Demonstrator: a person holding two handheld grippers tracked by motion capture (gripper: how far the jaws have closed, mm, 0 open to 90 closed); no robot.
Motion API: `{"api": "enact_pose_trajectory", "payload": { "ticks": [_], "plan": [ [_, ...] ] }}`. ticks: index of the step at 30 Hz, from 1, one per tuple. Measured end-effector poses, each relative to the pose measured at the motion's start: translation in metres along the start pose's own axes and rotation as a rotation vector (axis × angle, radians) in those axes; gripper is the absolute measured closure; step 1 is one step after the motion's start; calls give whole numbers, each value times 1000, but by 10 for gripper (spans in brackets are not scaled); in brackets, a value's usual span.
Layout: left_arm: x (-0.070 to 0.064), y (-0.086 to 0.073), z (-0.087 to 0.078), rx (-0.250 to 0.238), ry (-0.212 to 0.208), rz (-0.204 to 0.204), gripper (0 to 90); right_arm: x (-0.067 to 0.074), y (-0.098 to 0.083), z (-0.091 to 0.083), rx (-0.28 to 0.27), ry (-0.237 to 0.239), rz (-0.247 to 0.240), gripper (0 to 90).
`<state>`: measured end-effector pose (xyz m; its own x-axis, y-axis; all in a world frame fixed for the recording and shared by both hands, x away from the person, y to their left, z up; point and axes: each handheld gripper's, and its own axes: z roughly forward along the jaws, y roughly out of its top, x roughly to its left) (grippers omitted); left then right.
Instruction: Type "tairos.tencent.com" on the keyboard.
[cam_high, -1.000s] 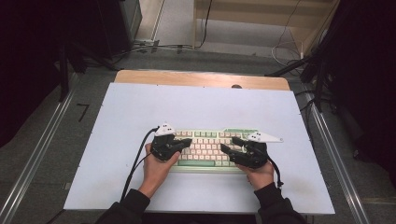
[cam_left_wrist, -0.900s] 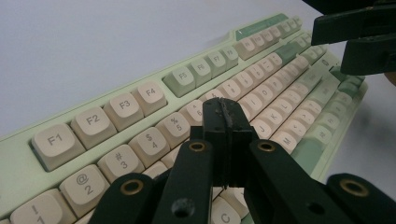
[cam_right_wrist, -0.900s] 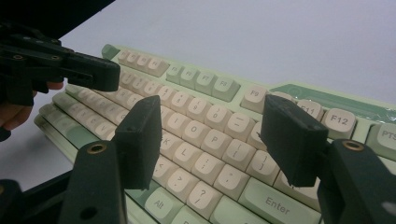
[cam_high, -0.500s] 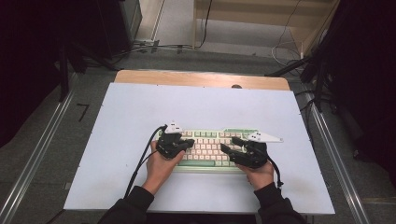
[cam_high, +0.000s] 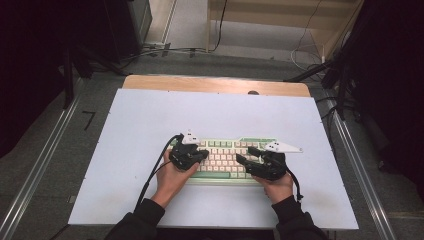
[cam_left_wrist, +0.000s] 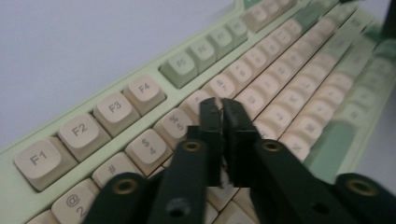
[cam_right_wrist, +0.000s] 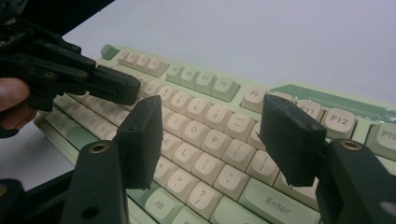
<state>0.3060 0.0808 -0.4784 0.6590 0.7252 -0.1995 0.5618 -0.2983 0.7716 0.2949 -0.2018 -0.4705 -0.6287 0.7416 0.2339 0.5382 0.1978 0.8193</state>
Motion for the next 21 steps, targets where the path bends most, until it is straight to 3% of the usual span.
{"api": "enact_pose_trajectory", "payload": {
  "ticks": [3, 6, 9, 15, 21],
  "plan": [
    [1, 4, -15, -100, -32, -46, 603, -1, 0, -1, -2, -1, 5, 377],
    [7, 6, -29, -164, -27, -85, 442, -1, 0, -1, -2, 0, 5, 377],
    [16, 4, -40, -190, -10, -114, 395, 0, 0, -1, -1, -1, 4, 377],
    [39, -8, -60, -190, 61, -164, 316, -1, 0, 0, -1, -2, 4, 377],
    [52, -21, -73, -198, 106, -188, 277, -1, 0, 0, -1, -3, 4, 377]
  ]
}}
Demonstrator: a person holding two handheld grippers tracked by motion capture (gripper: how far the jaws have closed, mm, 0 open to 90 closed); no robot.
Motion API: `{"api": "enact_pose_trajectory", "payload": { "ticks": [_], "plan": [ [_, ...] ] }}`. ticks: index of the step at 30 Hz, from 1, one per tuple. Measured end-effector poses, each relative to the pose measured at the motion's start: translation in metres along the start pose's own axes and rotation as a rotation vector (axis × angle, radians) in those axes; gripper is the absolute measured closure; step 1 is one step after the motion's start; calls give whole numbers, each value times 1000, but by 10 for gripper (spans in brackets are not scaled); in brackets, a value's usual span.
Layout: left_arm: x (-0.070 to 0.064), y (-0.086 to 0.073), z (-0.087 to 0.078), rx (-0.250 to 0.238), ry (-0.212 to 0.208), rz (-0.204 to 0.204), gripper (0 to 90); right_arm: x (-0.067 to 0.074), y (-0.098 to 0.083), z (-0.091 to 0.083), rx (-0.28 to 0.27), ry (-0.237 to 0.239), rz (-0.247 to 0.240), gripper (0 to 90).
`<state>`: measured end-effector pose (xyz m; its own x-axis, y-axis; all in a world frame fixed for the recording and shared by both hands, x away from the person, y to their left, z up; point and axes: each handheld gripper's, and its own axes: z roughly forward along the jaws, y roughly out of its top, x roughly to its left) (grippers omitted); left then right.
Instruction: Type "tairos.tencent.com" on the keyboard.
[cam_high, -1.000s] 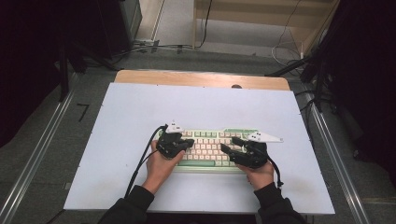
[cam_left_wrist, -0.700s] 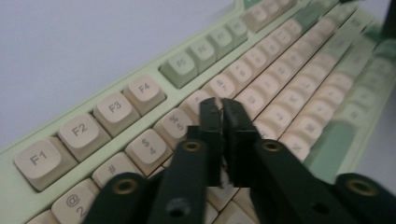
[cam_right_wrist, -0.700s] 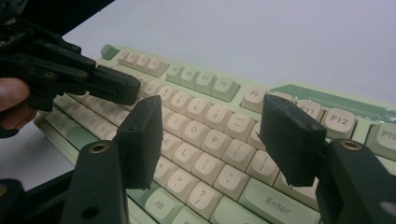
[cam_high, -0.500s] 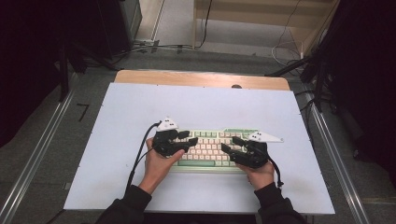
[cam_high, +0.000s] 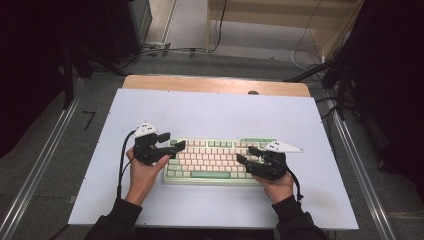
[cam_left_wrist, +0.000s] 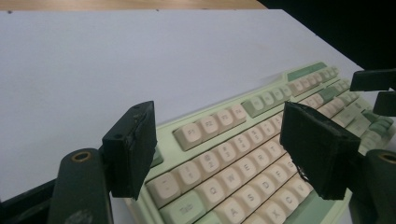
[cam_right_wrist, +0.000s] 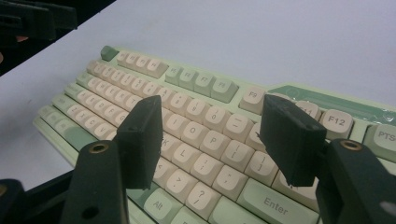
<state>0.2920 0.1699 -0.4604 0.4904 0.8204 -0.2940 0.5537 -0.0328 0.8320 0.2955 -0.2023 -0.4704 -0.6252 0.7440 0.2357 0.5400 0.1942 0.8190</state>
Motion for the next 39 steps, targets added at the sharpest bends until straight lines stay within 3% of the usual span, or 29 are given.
{"api": "enact_pose_trajectory", "payload": {
  "ticks": [5, 11, 23, 27, 33, 39],
  "plan": [
    [2, -4, -3, -8, 10, -8, 288, 0, 0, -1, 0, 1, 1, 377],
    [-7, -10, 5, 10, 28, 33, 381, 0, 0, 0, 0, 1, -1, 377],
    [-16, -15, 13, 48, 0, 52, 507, 0, 0, 0, 2, 0, 1, 376],
    [-18, -16, 14, 43, -12, 56, 625, 0, 0, 0, 2, 0, 2, 376],
    [-21, -17, 20, 73, -73, 58, 878, 0, 0, 0, 4, 1, 0, 376],
    [-27, -18, 30, 113, -83, 90, 900, 0, 0, 1, 6, 1, 0, 376]
  ]
}}
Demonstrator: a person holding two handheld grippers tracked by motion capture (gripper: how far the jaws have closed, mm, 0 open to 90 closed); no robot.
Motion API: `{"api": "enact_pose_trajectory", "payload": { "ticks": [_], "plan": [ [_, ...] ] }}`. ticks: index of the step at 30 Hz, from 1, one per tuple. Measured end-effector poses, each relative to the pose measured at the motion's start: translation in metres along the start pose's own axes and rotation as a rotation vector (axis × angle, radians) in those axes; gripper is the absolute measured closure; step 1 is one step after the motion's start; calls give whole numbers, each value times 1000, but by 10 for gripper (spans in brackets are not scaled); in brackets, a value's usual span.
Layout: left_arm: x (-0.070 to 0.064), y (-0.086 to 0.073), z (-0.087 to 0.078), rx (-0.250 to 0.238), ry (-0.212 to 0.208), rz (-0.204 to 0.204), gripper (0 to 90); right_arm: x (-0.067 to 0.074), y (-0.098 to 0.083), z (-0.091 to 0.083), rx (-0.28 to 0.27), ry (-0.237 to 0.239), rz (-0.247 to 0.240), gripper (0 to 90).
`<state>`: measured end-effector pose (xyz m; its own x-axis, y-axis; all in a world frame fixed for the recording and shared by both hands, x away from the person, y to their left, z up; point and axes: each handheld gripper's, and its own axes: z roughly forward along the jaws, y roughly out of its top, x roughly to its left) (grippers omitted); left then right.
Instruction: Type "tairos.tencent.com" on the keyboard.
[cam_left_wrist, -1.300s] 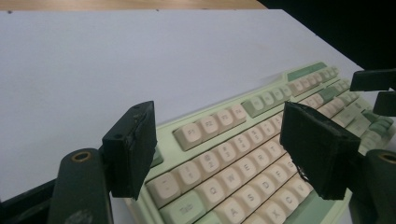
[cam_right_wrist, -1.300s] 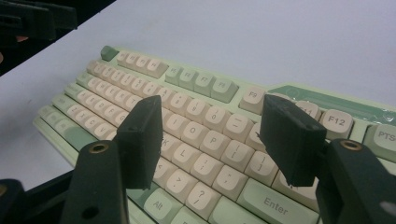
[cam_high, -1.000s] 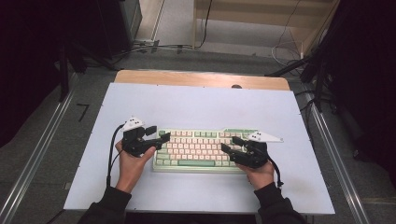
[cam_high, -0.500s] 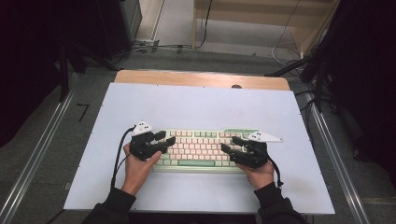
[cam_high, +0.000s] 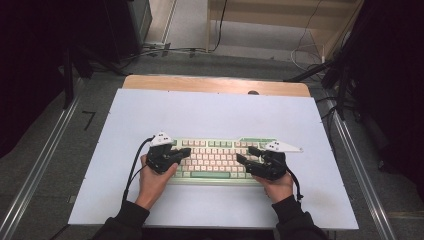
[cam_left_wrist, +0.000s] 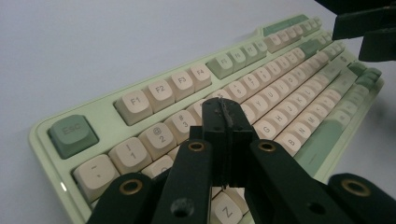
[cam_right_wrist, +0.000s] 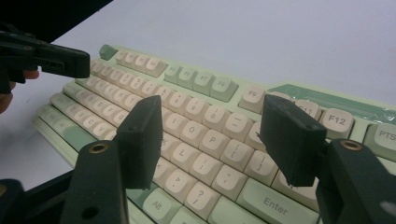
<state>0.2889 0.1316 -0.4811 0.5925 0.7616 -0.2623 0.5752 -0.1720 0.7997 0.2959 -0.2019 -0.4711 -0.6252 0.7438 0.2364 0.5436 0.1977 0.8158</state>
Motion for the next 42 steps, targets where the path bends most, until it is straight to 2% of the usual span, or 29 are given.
{"api": "enact_pose_trajectory", "payload": {
  "ticks": [12, 24, 29, 30, 33, 37, 40, 42],
  "plan": [
    [-3, 2, 15, 37, 4, 6, 900, 0, 0, 1, 3, 1, -3, 376],
    [-5, 1, 20, 74, 30, 26, 900, 1, 0, 1, 6, 2, -2, 376],
    [-4, 2, 21, 96, 23, 16, 900, 0, 0, 1, 7, 1, 1, 376],
    [-4, 1, 23, 111, 27, 19, 900, 1, -1, 1, 8, 1, 1, 376],
    [-5, 2, 23, 113, 24, 27, 896, 1, -1, 2, 11, 2, -3, 376],
    [-6, 5, 16, 70, -5, 20, 788, 1, -1, 2, 12, 3, -3, 376],
    [-6, 7, 8, 7, -11, 2, 659, 0, 0, 2, 10, -1, -7, 372],
    [-4, 7, 2, -34, -18, -13, 624, 0, 0, 2, 11, -5, -7, 358]
  ]
}}
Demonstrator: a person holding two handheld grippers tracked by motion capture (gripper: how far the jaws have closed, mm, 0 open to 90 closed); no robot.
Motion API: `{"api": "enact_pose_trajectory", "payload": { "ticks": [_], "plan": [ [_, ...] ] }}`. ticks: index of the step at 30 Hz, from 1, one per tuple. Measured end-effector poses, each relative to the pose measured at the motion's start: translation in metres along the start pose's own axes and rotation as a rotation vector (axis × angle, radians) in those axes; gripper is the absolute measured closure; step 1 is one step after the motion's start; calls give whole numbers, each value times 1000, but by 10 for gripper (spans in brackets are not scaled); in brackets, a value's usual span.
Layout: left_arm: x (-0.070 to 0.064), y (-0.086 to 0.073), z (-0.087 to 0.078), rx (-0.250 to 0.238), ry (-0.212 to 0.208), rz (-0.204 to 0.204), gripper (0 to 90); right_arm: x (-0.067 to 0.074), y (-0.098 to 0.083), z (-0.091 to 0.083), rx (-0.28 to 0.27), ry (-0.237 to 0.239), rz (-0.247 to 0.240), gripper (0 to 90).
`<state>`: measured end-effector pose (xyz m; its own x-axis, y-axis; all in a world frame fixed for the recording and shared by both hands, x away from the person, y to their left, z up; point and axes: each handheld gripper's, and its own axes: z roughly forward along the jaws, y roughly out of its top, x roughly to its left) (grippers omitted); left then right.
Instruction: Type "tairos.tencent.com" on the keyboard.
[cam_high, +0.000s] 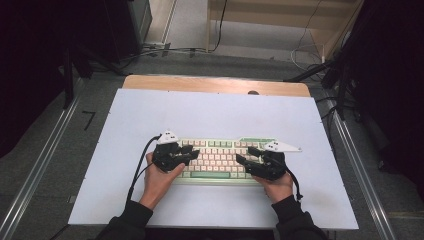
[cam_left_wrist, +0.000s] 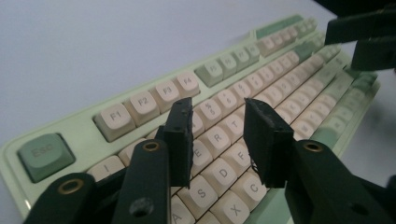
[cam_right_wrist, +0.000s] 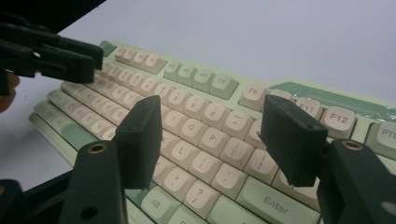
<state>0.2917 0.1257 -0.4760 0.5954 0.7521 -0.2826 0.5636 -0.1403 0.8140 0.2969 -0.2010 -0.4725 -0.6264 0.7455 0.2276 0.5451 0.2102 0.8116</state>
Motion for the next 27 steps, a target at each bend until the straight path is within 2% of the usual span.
{"api": "enact_pose_trajectory", "payload": {
  "ticks": [4, 10, 13, 19, 24, 27],
  "plan": [
    [4, -2, -8, -41, -12, -39, 611, 0, 0, 1, 14, 7, 0, 342],
    [9, -3, -15, -67, -20, -63, 597, 0, 0, 0, 5, 4, 1, 333],
    [9, -4, -17, -69, -13, -59, 576, 0, 0, 1, 3, 2, 0, 333],
    [9, -5, -20, -77, 14, -56, 508, 1, 0, 1, 7, 2, -7, 333],
    [10, -5, -23, -89, 58, -58, 395, 0, 0, 1, 9, -1, -8, 331],
    [11, -5, -25, -90, 69, -58, 364, 1, 0, 2, 8, 0, -10, 332]
  ]
}}
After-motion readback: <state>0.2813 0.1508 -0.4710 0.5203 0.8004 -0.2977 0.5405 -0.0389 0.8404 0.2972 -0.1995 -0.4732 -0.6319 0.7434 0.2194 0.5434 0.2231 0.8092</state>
